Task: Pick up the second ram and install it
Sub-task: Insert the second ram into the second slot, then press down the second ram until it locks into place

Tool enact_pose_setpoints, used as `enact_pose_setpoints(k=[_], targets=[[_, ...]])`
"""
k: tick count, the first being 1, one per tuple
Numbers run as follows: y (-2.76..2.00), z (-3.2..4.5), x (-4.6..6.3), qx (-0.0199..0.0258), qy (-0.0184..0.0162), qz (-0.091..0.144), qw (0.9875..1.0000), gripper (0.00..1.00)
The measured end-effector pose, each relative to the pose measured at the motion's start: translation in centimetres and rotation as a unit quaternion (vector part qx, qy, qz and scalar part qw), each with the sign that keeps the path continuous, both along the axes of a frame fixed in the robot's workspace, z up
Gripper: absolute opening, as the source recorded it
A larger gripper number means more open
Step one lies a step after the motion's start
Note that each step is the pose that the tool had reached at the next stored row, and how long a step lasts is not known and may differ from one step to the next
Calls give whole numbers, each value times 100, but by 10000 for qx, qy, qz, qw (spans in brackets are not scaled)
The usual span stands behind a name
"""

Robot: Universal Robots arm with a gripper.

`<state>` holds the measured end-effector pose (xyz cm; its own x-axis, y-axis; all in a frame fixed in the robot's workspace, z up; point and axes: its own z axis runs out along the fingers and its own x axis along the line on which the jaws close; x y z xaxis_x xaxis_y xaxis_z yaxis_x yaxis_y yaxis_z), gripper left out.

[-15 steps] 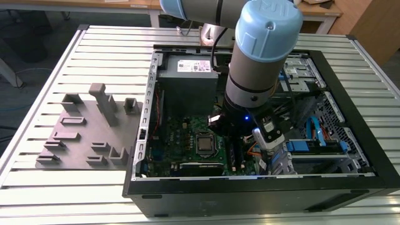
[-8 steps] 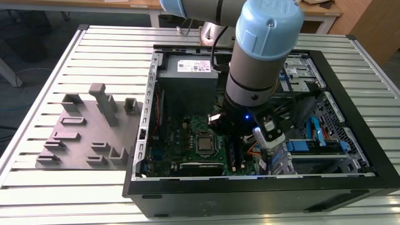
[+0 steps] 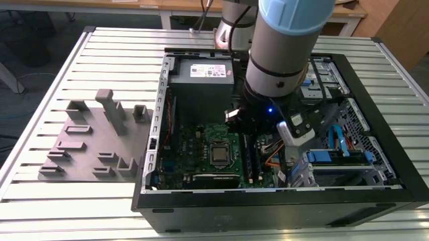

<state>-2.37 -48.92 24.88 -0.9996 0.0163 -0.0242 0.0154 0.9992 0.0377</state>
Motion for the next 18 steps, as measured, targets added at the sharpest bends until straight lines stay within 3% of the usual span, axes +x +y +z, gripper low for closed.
enact_pose_setpoints(k=[3, 15, 18], targets=[[13, 65, 1, -3, 0, 0, 10000, 7], [13, 65, 0, -4, 0, 0, 10000, 7], [18, 34, 0, -2, 0, 0, 10000, 7]])
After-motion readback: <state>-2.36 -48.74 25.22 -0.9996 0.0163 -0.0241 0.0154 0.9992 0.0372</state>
